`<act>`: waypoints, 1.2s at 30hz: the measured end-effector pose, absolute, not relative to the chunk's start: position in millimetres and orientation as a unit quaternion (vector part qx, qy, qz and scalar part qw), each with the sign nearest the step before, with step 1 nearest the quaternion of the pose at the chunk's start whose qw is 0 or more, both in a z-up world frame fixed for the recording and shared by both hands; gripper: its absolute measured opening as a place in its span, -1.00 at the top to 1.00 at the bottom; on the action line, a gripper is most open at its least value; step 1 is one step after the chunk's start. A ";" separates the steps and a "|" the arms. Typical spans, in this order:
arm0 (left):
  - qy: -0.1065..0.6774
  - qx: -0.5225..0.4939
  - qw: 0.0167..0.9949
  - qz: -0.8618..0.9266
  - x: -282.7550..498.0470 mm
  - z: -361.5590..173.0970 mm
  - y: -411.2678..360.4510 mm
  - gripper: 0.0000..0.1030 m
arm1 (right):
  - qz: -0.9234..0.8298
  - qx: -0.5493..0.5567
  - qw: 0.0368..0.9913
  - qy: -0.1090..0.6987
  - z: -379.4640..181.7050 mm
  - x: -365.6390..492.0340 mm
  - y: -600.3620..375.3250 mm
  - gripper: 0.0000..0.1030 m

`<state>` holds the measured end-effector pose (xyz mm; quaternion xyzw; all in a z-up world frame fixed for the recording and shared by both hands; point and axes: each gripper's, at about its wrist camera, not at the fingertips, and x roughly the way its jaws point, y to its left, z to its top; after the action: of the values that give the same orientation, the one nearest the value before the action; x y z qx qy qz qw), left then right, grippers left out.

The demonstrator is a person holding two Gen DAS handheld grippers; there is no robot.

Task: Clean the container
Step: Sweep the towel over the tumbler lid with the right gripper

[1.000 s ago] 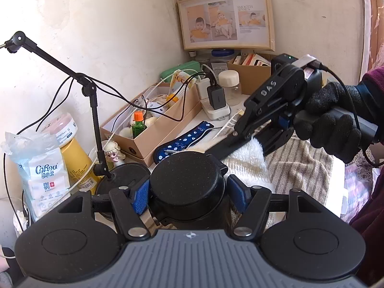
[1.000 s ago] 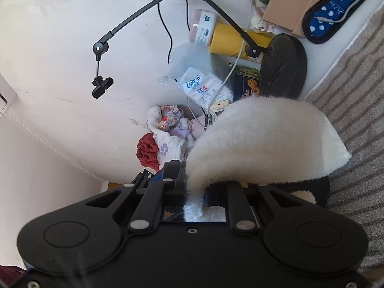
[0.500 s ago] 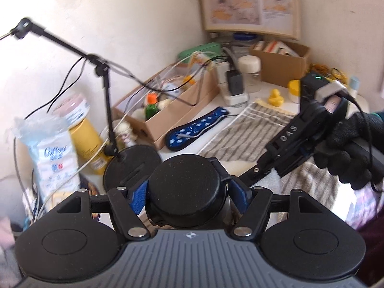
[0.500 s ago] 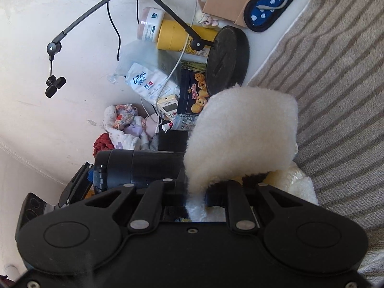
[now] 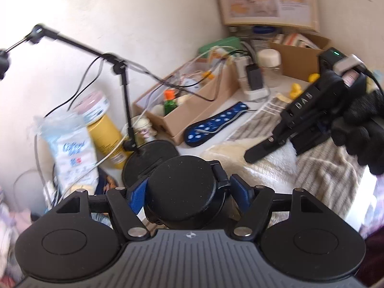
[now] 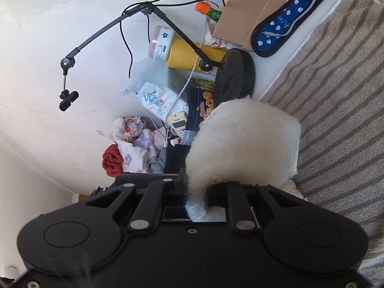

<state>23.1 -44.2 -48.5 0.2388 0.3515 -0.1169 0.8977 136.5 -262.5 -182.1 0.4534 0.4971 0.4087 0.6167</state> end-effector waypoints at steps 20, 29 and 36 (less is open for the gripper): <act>0.360 0.223 0.891 -0.163 23.1 -44.5 -34.0 -0.40 | 0.430 0.458 0.620 0.471 -166.1 134.8 -272.3 0.74; 0.340 0.254 0.900 -0.100 20.2 -49.1 -51.4 -0.40 | 0.445 0.441 0.616 0.478 -160.7 138.4 -270.0 0.74; 0.340 0.243 0.903 -0.101 23.6 -49.6 -51.6 -0.41 | 0.450 0.439 0.617 0.473 -155.3 136.9 -279.9 0.74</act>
<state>23.6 -51.6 -49.6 0.2428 0.3400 -0.1007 0.9029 136.9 -279.9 -155.3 0.4392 0.4728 0.4504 0.6169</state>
